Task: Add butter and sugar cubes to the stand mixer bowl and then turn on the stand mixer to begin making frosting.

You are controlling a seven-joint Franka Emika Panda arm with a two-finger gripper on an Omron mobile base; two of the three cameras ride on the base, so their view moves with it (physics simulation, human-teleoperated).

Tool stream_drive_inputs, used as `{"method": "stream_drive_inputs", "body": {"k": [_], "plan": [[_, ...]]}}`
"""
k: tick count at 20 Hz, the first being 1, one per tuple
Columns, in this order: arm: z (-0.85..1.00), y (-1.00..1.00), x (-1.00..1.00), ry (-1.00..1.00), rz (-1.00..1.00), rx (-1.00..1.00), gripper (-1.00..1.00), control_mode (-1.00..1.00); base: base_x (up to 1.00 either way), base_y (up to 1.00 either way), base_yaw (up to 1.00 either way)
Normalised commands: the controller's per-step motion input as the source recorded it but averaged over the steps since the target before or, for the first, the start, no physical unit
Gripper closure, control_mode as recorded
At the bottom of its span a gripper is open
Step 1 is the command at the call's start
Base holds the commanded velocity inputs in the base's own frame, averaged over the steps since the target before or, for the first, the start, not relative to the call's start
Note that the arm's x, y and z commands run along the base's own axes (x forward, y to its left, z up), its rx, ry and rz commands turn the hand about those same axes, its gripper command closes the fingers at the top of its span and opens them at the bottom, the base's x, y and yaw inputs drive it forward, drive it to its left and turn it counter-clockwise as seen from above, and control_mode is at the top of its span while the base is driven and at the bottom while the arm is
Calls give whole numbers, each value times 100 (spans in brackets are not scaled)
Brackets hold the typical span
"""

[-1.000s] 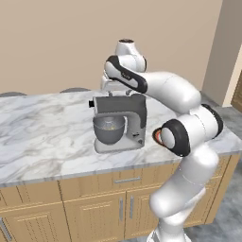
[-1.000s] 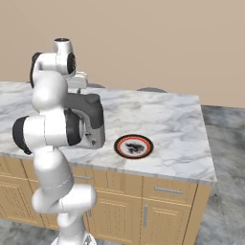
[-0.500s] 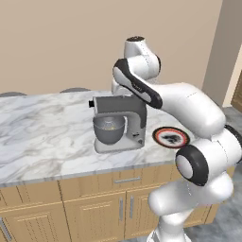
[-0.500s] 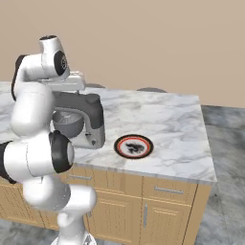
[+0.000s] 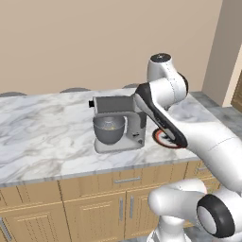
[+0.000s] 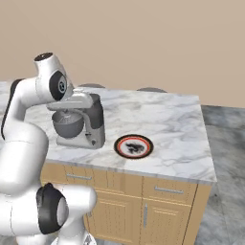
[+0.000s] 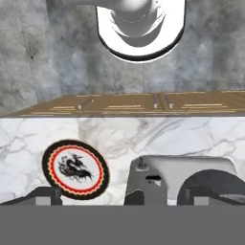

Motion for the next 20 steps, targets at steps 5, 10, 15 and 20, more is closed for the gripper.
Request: {"method": "stream_drive_inputs", "body": {"k": [5,10,15,20], "plan": [[-43,-22,-36,0,-5,-7,-100,-100,0,0,0],[-53,0,0,0,-1,-7,-100,-100,0,0,0],[-53,0,0,0,0,-6,-100,-100,0,0,0],[-48,1,2,0,0,-6,-100,-100,0,0,0]]}}
